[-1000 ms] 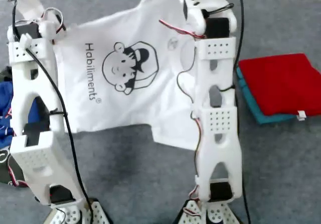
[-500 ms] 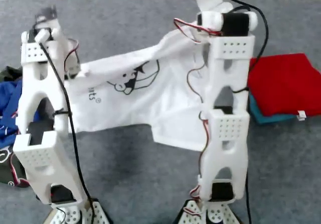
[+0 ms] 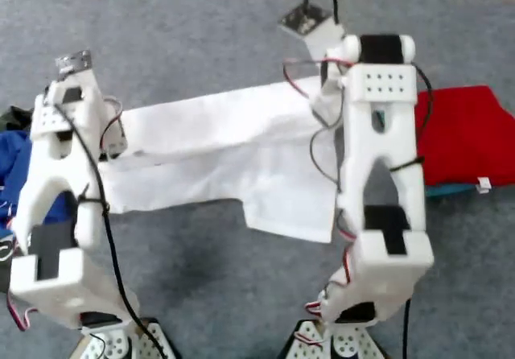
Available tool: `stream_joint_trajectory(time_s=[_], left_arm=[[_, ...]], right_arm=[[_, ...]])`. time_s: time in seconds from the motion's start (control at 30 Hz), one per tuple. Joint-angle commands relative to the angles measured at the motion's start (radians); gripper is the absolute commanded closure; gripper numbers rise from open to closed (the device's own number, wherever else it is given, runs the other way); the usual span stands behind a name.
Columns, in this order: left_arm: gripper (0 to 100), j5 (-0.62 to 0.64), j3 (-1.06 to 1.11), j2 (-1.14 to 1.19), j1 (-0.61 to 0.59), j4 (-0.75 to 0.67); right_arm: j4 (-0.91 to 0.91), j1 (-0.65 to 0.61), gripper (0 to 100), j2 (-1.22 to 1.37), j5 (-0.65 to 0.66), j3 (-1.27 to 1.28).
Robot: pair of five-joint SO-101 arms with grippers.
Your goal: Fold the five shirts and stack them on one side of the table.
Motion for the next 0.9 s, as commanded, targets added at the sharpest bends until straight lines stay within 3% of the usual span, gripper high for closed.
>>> stream_joint_trajectory(time_s=[0.0,0.37,0.57,0.87], left_arm=[[97,-0.041,0.154,-0.074,-0.033,-0.149],[97,-0.068,0.245,-0.074,-0.062,-0.183],[97,-0.069,0.280,-0.069,0.004,-0.186],[97,-0.069,0.283,-0.074,-0.042,-0.180]], right_arm=[[-0.063,0.026,98.5,-0.159,0.068,0.211],[-0.250,0.052,98.5,-0.516,0.138,0.786],[-0.307,0.046,98.5,-0.610,0.138,0.972],[-0.345,0.044,98.5,-0.638,0.138,1.089]])
